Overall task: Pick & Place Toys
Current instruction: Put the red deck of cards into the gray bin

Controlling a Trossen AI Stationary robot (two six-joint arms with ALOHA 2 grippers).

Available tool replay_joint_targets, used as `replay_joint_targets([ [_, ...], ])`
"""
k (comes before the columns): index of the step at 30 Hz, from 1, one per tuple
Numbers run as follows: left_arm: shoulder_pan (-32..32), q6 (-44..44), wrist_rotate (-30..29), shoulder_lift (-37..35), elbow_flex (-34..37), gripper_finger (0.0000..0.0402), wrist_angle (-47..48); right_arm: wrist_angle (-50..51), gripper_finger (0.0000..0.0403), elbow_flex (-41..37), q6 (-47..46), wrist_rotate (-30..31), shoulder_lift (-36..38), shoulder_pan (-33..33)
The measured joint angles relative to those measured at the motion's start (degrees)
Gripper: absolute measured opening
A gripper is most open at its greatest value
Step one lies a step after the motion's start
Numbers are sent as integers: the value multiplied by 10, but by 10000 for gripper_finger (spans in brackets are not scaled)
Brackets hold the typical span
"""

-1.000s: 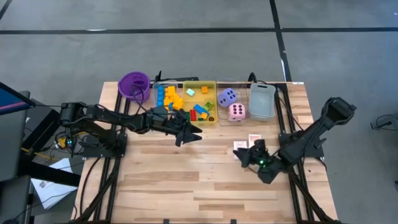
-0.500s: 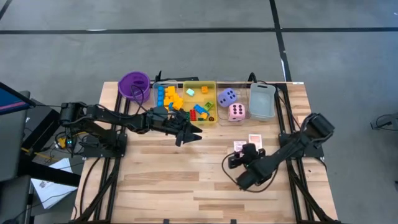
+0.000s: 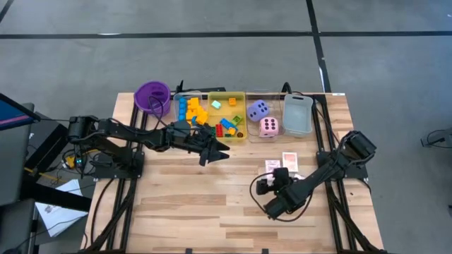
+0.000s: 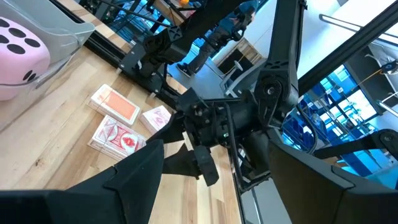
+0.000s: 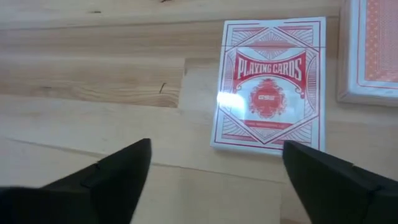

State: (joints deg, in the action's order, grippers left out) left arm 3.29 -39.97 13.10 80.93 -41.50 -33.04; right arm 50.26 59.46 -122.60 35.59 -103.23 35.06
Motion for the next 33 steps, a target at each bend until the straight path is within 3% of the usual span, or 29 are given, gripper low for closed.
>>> replay_joint_targets([
  [5, 0, 0, 0, 0, 0, 278, 0, -1, 394, 0, 0, -13, 1, -11],
  [33, 0, -30, 2, 0, 0, 278, 0, 26, 400, -7, 34, -37, -6, -28],
])
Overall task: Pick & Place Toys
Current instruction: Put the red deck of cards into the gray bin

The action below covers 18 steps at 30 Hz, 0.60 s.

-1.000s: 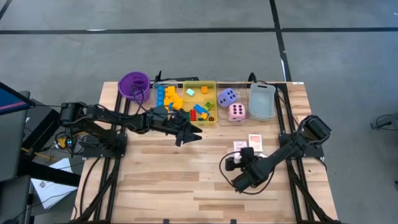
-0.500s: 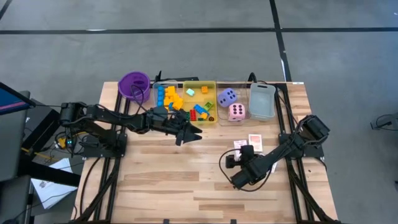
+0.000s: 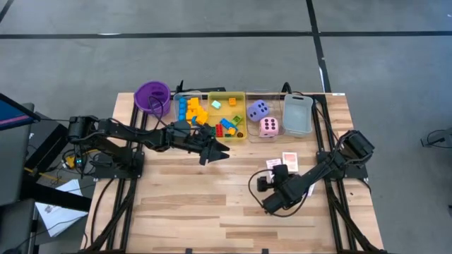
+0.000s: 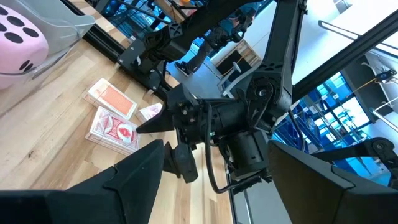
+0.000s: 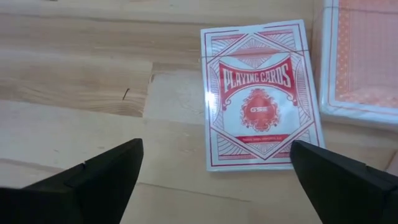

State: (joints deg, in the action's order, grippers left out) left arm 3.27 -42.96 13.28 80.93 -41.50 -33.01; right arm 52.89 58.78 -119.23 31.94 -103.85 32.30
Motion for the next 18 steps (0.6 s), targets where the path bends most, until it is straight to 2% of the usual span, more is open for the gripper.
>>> replay_joint_targets([
  [18, 0, -25, -2, 0, 0, 278, 0, 49, 400, 1, 43, 7, 0, 0],
])
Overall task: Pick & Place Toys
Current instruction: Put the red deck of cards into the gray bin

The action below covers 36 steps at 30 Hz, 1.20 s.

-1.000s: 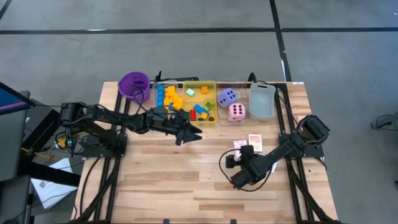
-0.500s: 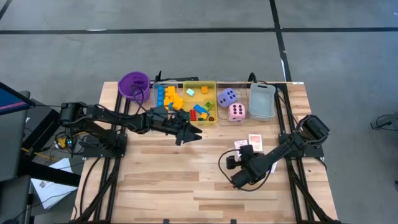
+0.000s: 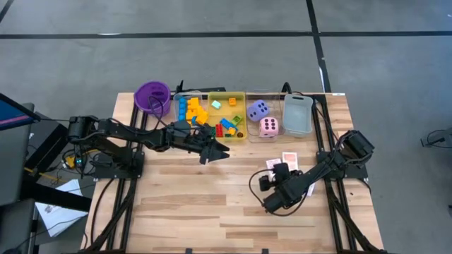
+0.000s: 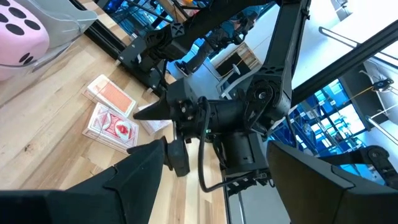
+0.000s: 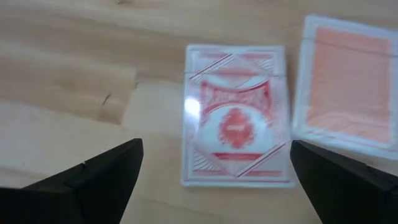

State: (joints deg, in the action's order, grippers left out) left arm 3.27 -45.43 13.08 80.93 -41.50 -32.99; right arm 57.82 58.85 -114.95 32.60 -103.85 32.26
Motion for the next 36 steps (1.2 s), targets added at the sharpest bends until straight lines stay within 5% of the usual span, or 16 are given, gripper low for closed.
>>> replay_joint_targets([
  [36, 0, -4, 0, 0, 0, 278, 9, -35, 400, -31, 45, -83, -4, -2],
])
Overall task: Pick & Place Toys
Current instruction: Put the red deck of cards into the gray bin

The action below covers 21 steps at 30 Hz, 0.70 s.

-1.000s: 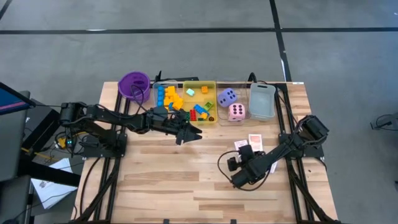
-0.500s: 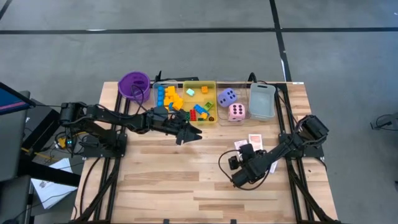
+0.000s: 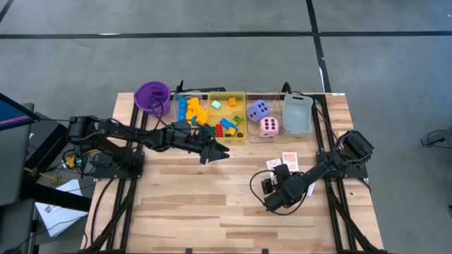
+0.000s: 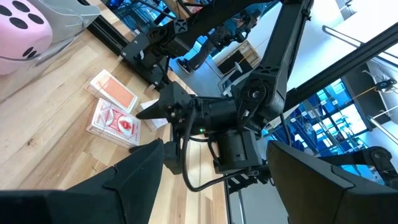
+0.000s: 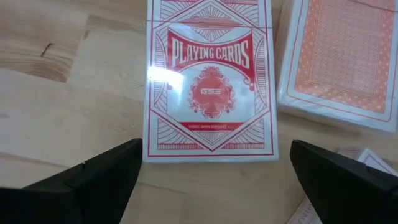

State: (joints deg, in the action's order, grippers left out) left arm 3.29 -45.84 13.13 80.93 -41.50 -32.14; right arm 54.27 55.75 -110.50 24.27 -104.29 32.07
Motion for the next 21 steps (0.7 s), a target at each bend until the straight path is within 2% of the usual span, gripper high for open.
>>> replay_joint_targets([
  [11, 0, 1, 0, 0, 0, 278, 2, -45, 400, -1, 46, 16, 0, -8],
  [21, 0, 0, 0, 0, 0, 278, 2, -46, 400, -6, 46, 15, 1, -31],
])
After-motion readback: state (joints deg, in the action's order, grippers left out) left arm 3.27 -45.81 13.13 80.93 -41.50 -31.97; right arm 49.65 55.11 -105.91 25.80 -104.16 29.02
